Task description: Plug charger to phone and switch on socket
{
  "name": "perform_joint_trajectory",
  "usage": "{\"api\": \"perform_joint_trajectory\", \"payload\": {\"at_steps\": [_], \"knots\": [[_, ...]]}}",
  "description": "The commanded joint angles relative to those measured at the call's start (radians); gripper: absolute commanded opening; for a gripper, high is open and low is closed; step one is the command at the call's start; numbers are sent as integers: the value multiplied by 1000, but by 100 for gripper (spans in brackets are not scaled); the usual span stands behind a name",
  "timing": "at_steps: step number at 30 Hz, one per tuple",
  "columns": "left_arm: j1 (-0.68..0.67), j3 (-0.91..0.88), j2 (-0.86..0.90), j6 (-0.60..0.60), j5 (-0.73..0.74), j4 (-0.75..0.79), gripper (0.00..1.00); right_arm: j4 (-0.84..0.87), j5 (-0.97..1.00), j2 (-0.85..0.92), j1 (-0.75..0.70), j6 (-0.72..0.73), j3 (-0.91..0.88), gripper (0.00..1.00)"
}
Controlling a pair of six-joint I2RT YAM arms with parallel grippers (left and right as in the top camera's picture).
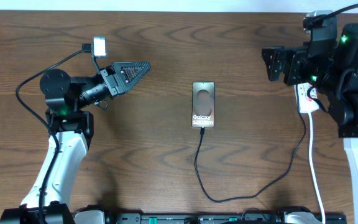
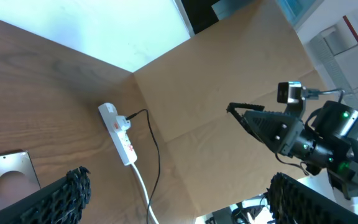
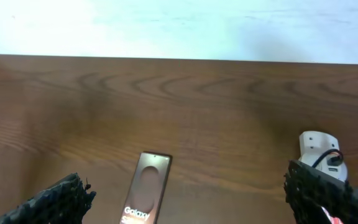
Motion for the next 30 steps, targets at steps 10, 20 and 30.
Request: {"api": "perform_joint_trajectory", "payload": {"at_steps": [10, 20, 30], "knots": [[3, 11, -2, 7, -4, 5, 93, -7, 1, -98, 6, -12, -96, 99], [3, 11, -2, 7, -4, 5, 93, -6, 1, -183, 6, -12, -351, 99], [3, 11, -2, 7, -4, 5, 93, -8, 1, -278, 7, -12, -709, 99]]}}
